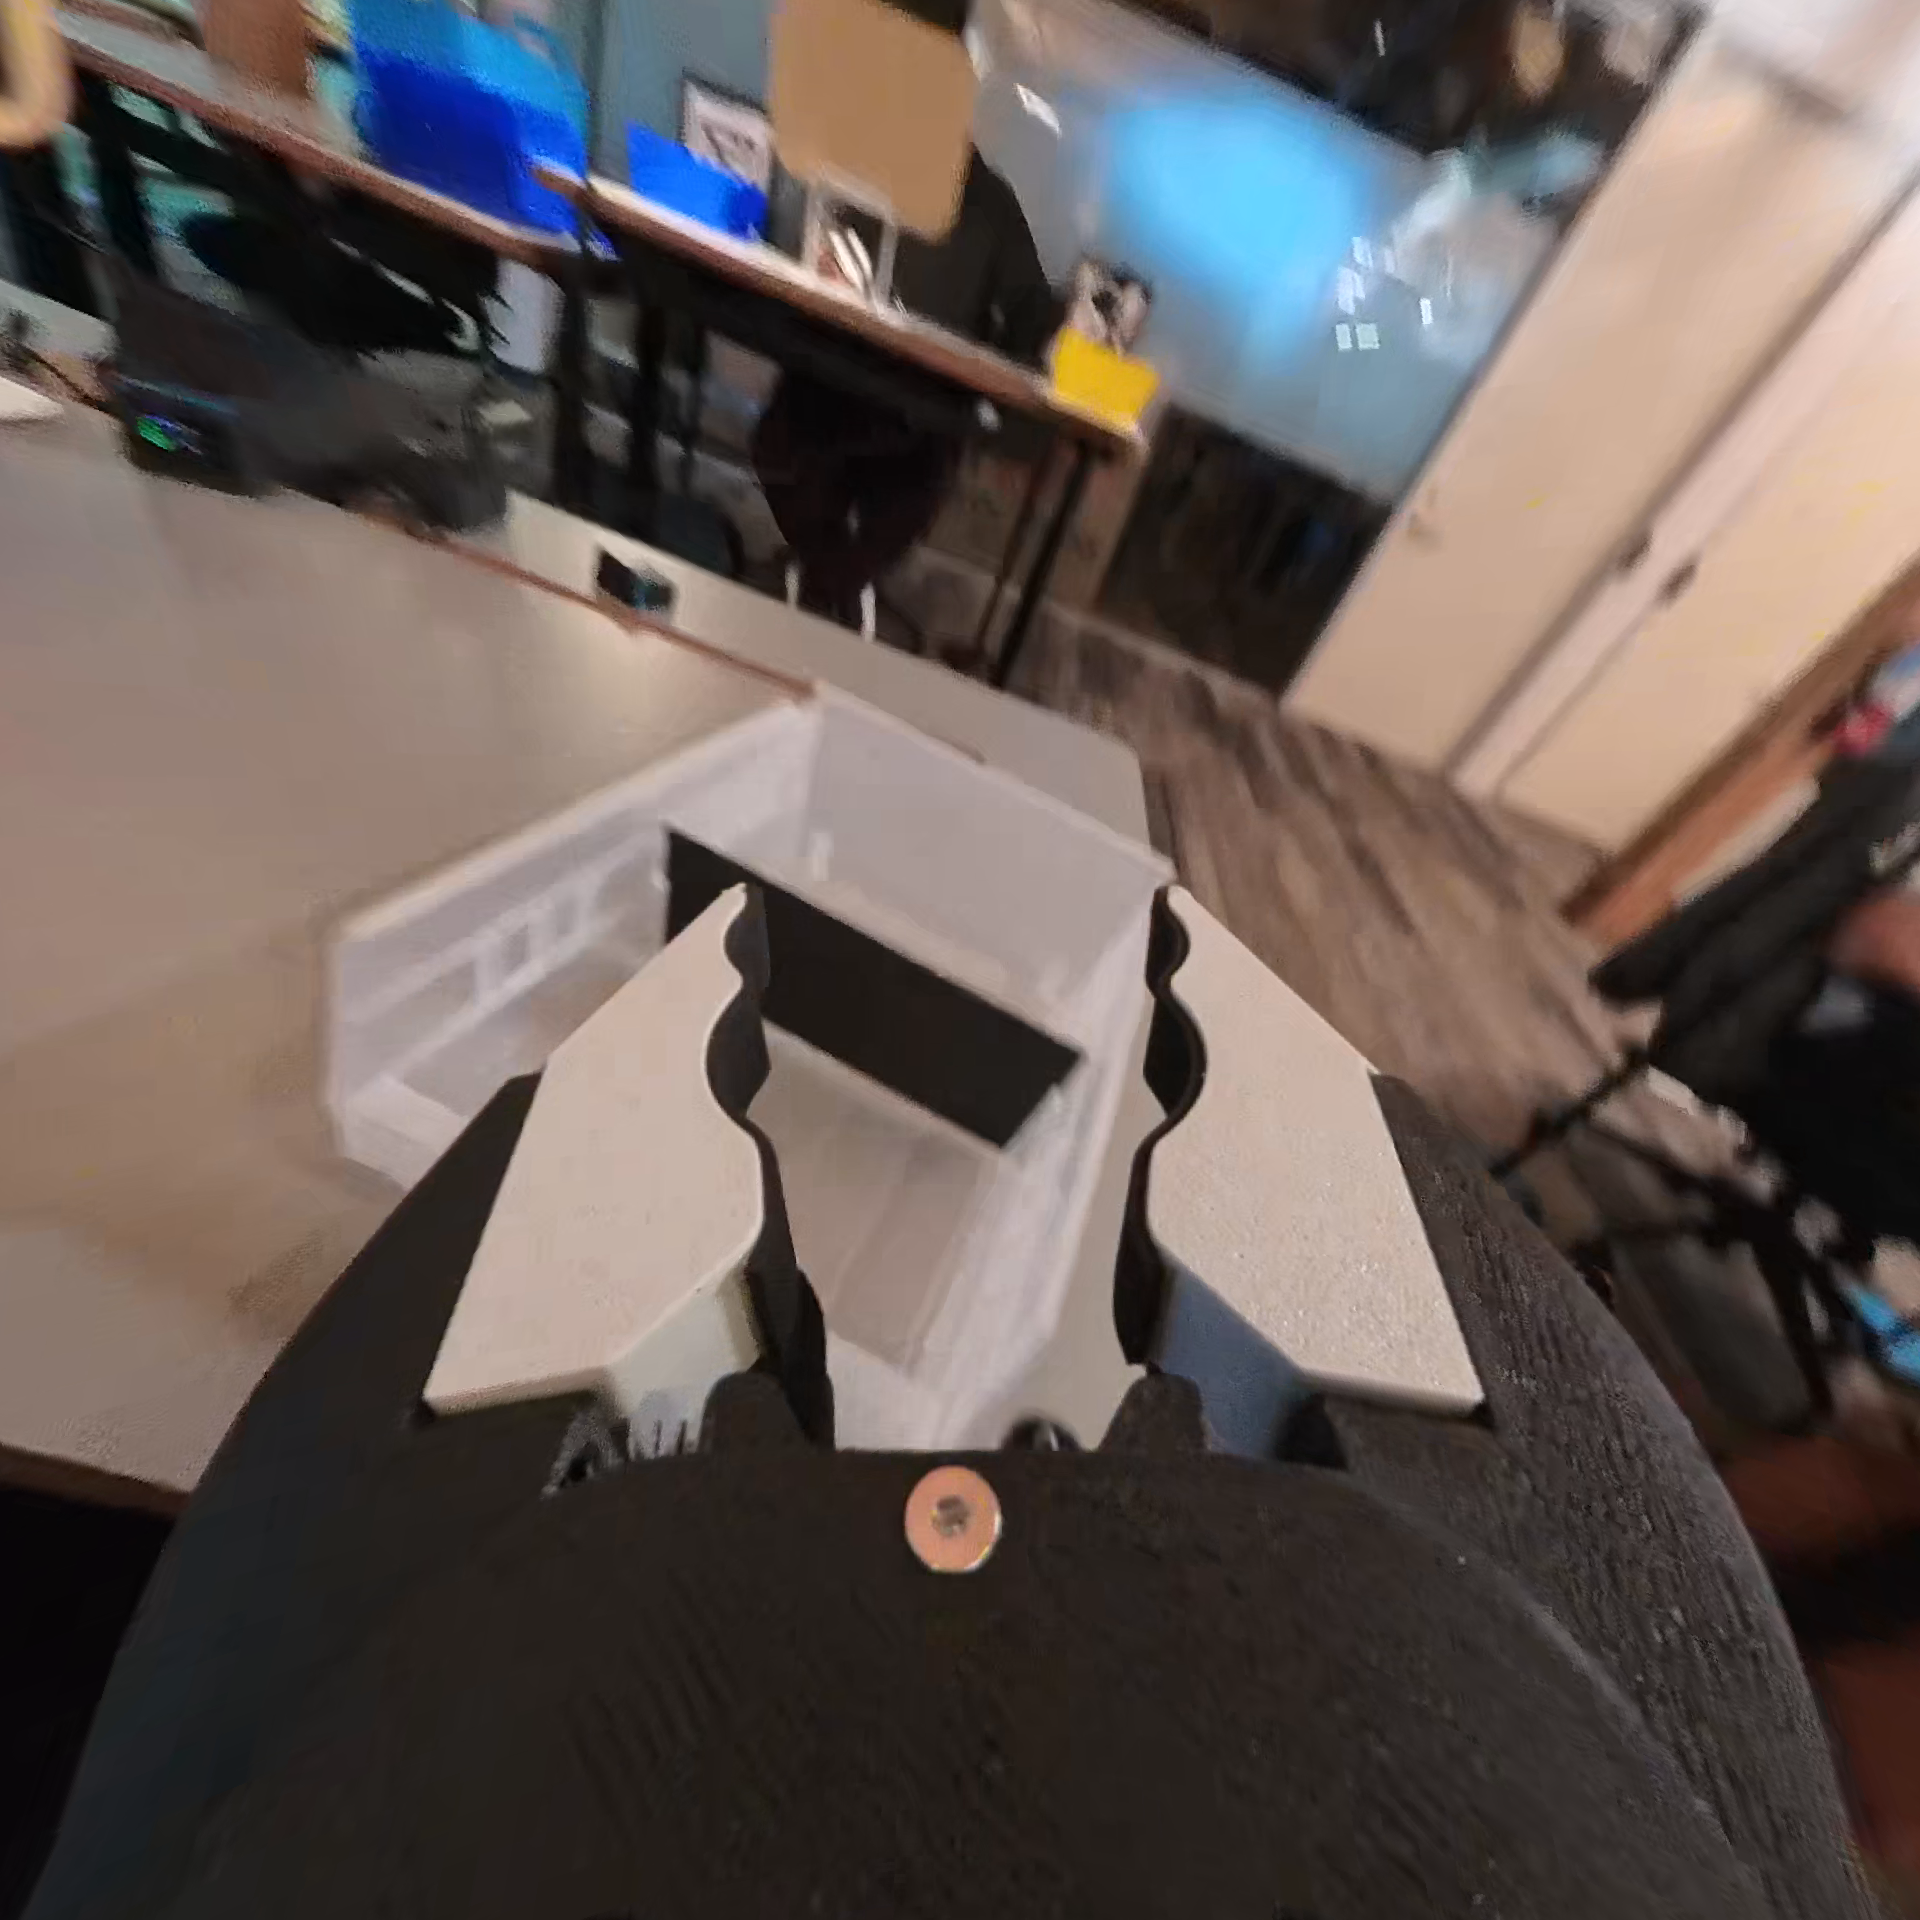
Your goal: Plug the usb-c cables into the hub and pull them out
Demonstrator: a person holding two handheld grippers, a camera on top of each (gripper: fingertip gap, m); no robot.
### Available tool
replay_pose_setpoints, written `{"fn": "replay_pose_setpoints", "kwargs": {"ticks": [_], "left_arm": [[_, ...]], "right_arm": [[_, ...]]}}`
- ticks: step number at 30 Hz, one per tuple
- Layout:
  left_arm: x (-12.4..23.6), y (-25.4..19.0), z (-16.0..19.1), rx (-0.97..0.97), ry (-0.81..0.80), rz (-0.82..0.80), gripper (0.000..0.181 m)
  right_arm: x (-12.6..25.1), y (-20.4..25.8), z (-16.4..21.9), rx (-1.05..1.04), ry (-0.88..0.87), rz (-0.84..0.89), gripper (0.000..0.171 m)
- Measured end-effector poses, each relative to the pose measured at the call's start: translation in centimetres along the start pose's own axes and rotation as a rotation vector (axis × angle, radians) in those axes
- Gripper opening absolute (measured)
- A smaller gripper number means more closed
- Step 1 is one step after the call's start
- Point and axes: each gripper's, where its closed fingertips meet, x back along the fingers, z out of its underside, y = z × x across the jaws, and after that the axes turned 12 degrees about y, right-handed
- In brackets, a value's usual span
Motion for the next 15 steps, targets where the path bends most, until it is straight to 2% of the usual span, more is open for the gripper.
{"fn": "replay_pose_setpoints", "kwargs": {"ticks": [2, 4, 5, 7, 9, 10, 13, 15], "left_arm": [[-0.8, -3.1, -2.4, -0.007, 0.011, 0.087, 0.054], [-2.4, -7.8, -3.7, 0.013, 0.062, 0.287, 0.059], [-3.5, -9.3, -3.8, 0.043, 0.118, 0.36, 0.062], [-6.5, -10.4, -3.2, 0.078, 0.26, 0.386, 0.066], [-9.7, -10.4, -2.7, 0.091, 0.374, 0.369, 0.065], [-11.0, -10.6, -2.4, 0.122, 0.427, 0.374, 0.067], [-13.9, -11.0, -0.5, 0.228, 0.608, 0.375, 0.073], [-15.1, -9.6, 0.6, 0.202, 0.656, 0.265, 0.069]], "right_arm": [[0.4, 2.5, -3.9, 0.085, -0.072, -0.037, 0.071], [0.2, 6.0, -7.4, 0.144, -0.145, -0.125, 0.071], [0.0, 8.4, -9.2, 0.147, -0.197, -0.206, 0.071], [-0.3, 14.4, -11.7, 0.109, -0.308, -0.445, 0.07], [-1.1, 20.4, -12.2, 0.072, -0.355, -0.662, 0.069], [-2.2, 22.8, -11.6, 0.091, -0.34, -0.715, 0.07], [-6.2, 27.3, -9.6, 0.171, -0.296, -0.724, 0.07], [-7.7, 29.1, -9.0, 0.173, -0.338, -0.726, 0.068]]}}
